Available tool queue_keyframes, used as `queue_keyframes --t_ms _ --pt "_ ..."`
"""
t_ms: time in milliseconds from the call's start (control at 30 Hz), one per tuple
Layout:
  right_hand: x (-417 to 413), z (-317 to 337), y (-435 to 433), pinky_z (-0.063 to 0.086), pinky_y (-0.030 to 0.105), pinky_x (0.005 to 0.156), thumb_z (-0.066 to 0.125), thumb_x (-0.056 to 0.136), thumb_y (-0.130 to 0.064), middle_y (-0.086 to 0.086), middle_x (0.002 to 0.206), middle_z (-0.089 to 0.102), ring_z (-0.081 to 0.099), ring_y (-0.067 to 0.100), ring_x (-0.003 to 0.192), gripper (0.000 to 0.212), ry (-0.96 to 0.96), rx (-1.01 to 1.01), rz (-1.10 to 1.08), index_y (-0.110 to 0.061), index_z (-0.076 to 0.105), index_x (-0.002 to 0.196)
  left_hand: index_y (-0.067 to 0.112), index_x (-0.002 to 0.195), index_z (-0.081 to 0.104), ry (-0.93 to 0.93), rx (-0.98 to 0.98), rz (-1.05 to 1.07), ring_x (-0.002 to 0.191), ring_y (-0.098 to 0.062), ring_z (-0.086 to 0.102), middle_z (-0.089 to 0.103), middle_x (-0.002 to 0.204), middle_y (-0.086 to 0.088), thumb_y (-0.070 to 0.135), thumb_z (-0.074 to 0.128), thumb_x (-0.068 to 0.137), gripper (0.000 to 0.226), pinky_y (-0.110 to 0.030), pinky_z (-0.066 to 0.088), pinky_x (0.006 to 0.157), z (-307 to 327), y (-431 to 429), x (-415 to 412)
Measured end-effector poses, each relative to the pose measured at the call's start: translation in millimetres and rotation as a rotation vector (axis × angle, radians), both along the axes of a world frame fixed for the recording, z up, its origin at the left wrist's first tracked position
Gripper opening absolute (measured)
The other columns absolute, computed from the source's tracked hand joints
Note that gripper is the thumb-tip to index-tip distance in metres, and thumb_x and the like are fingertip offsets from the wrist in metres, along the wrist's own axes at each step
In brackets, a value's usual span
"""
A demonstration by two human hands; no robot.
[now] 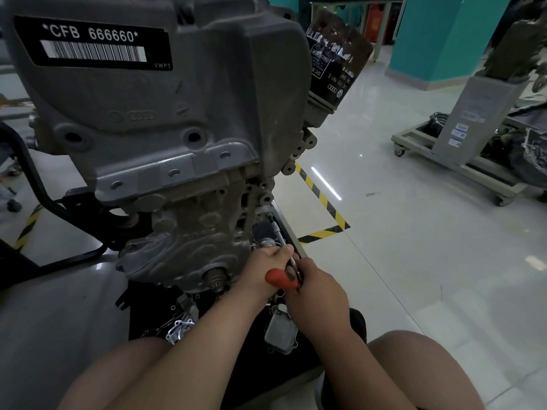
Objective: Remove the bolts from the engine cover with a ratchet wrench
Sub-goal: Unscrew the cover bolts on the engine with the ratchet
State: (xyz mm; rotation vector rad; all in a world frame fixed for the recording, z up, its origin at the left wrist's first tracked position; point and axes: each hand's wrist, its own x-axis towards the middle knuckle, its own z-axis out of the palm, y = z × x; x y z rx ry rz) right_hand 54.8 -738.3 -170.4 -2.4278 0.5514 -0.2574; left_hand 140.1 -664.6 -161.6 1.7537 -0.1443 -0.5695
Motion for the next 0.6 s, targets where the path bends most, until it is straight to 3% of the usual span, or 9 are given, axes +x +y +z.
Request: queue_keyframes --t_ms 133,233,400,500,600 --pt "4 -3 1 0.030 0.024 0.048 0.043 0.096 -0.039 -0.010 0.058 0.050 0.048 0.004 0.053 0.026 -0.060 0.206 -0.012 -0.033 0.043 0.070 0.016 0.065 0.066 0.002 -0.019 -0.005 0.069 -0.021 0.057 0.064 0.067 -0.006 0.027 0.054 0.098 0.036 -0.031 0.044 0.074 -1 3 -1" --pt "6 -3 3 0.032 0.024 0.047 0.042 0.098 -0.035 -0.008 0.051 0.051 0.047 0.005 0.046 0.031 -0.100 0.421 -0.028 -0.023 0.055 0.072 0.020 0.069 0.071 0.023 0.026 -0.024 0.072 -0.015 0.062 0.069 0.072 0.000 0.035 0.053 0.097 0.036 -0.030 0.049 0.075 0 5 2" --pt "9 1 2 0.031 0.010 0.039 0.044 0.100 -0.026 -0.018 0.042 0.049 0.046 -0.001 0.040 0.042 -0.203 0.573 -0.102 -0.038 0.048 0.060 0.013 0.086 0.072 0.096 -0.005 -0.050 0.086 -0.025 0.065 0.072 0.093 -0.014 0.032 0.049 0.099 0.032 -0.045 0.050 0.092 5 3 2" --pt "10 5 3 0.027 0.016 0.035 0.047 0.098 -0.027 -0.009 0.041 0.041 0.036 0.006 0.035 0.052 -0.157 0.877 -0.225 -0.028 0.057 0.046 0.011 0.088 0.071 0.100 -0.003 -0.045 0.093 -0.032 0.065 0.070 0.098 -0.019 0.034 0.047 0.099 0.034 -0.049 0.048 0.095 6 2 0" --pt "10 8 0 0.026 0.023 0.037 0.047 0.096 -0.027 0.004 0.045 0.038 0.029 0.015 0.035 0.039 -0.142 1.277 -0.263 -0.025 0.068 0.063 0.010 0.088 0.067 0.087 0.005 -0.058 0.075 -0.030 0.063 0.069 0.079 -0.019 0.035 0.046 0.100 0.035 -0.050 0.050 0.085 4 1 -1"
